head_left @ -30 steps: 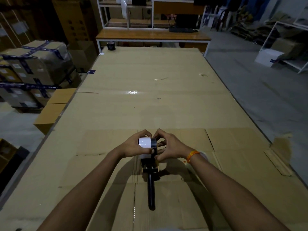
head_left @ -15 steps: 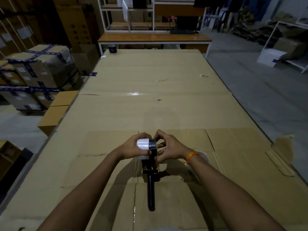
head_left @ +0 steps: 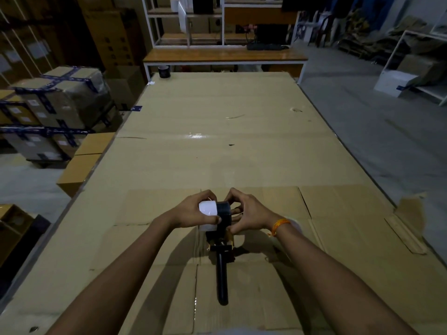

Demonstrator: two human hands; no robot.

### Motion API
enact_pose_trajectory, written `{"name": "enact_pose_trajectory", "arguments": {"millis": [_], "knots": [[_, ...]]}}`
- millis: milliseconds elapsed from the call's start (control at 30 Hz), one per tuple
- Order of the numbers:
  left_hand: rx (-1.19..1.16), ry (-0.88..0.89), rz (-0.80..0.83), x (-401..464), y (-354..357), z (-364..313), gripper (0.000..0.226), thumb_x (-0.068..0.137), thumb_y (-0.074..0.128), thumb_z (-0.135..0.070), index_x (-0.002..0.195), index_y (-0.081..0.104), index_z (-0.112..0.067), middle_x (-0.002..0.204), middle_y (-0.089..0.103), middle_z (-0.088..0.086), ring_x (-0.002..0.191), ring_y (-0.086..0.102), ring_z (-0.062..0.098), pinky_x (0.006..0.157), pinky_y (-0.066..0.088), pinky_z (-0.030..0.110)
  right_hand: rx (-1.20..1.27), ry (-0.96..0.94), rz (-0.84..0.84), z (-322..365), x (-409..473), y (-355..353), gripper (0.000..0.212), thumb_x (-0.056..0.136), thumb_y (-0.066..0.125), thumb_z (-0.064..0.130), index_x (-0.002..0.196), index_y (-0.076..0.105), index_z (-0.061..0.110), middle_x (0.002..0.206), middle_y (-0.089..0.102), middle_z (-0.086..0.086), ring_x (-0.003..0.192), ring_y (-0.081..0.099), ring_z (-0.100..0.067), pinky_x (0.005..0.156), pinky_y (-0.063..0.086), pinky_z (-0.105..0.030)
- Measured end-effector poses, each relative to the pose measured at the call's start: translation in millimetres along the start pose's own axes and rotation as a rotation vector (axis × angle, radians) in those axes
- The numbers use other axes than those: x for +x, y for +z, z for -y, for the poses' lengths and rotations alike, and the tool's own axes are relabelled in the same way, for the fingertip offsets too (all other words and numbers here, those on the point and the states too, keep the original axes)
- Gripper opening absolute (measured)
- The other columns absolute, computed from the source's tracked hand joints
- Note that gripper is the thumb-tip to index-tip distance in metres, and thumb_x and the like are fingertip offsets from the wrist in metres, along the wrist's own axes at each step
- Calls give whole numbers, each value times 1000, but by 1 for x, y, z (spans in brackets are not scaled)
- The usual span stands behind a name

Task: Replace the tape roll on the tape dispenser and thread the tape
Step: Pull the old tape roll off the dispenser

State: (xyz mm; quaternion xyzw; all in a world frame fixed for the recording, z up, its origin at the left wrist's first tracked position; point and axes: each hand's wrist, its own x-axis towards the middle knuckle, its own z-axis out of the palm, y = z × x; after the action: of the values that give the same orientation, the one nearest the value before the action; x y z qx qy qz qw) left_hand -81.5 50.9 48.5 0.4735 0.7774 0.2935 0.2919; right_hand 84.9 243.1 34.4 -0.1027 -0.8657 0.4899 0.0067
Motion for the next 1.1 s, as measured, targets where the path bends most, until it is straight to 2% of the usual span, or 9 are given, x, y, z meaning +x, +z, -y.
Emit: {"name": "enact_pose_trajectory", "arguments": {"millis": [67,167,367,467,567,700,900,1000,1100], "knots": [[19,9,21,-9,-17,12,49,72,88,-47,115,68,-35,119,71,-11,111,68,14,98,60,49,-16,45,-52,-10,-7,-12,62,63,94,11,108,52,13,106,65,2,90,67,2,75,56,-15],[12,-93,-81,-27,-48,31,53,64,86,-48,112,71,-32,117,73,-8,111,71,17,98,60,48,-11,98,-128,-29,-19,-35,61,65,95,8,106,49,13,99,61,2,84,60,-6,65,50,-13],[-81,-205,-126,-19,-40,13,75,71,95,-52,120,50,-16,110,63,9,84,70,22,64,63,34,59,161,-80,-37,-9,-32,68,62,94,11,115,55,30,127,63,-3,125,64,-28,98,62,-47],[-126,-198,-125,-15,-23,2,78,73,96,-48,120,45,-10,105,62,11,75,68,18,56,60,27,-49,221,-133,-44,-9,-38,73,63,96,6,117,53,29,126,64,-1,121,64,-26,95,64,-46],[-151,-183,-152,-12,-12,-3,81,67,97,-55,113,46,-13,102,65,11,73,69,19,57,59,29,-223,275,-201,-61,-12,-45,75,55,105,19,114,59,24,120,70,-3,116,68,-28,91,64,-43],[-142,-157,-194,-9,-5,-9,75,68,93,-64,111,51,-18,107,66,13,91,74,32,62,62,37,-311,343,-177,-71,-4,-37,93,51,105,36,134,69,18,126,66,-8,129,51,-31,108,49,-43],[-65,-90,-293,4,4,-26,59,82,77,-72,113,62,-24,101,66,5,92,66,21,75,58,40,-449,287,22,-45,16,20,97,43,94,68,129,75,29,112,50,-6,119,41,-33,100,50,-42],[-34,-95,-297,7,9,-29,60,87,68,-74,115,63,-21,93,64,3,85,64,21,70,52,36,-449,268,69,-34,14,39,102,44,91,73,132,71,27,119,49,-8,123,39,-36,104,51,-49],[-1,-121,-301,10,17,-31,68,92,60,-75,116,61,-11,85,59,6,77,59,22,66,45,34,-304,204,-20,-23,7,36,118,57,99,60,157,47,25,138,47,-6,133,36,-28,110,47,-49]]}}
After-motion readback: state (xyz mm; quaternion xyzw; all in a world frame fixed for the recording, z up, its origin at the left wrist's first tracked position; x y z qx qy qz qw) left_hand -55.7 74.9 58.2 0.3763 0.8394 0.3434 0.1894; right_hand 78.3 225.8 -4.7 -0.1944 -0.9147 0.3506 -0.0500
